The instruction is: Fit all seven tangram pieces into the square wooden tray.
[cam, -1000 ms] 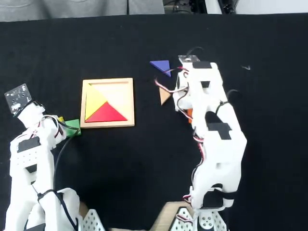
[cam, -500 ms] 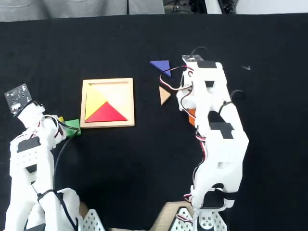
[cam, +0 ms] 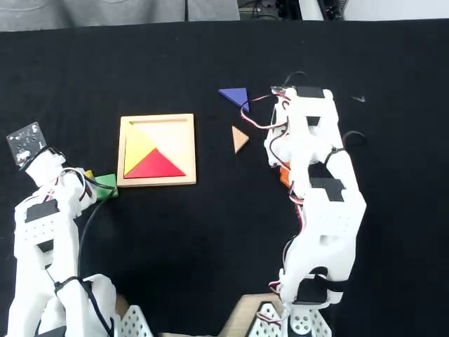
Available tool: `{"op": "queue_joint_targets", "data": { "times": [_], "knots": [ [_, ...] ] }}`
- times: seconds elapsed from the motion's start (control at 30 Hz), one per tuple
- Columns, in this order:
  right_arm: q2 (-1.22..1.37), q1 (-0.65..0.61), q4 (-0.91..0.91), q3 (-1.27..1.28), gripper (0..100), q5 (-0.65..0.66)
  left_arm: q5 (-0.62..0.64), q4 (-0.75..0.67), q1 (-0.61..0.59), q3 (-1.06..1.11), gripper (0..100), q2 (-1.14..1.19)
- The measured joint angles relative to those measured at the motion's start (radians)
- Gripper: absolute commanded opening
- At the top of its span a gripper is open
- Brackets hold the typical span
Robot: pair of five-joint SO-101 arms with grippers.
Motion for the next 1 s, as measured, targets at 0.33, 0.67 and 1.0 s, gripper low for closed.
{"op": "queue_joint_targets", "data": {
  "times": [0.33,0.67,1.0],
  "knots": [
    [0.037,-0.011,-0.041,-0.002,2.1,-0.002,0.000,0.000,0.000,0.000,18,0.000],
    [0.026,-0.026,0.078,-0.112,1.5,0.000,0.000,0.000,0.000,0.000,18,0.000],
    [-0.267,-0.275,0.181,-0.149,1.5,-0.104,0.000,0.000,-0.091,0.000,18,0.000]
  ]
}}
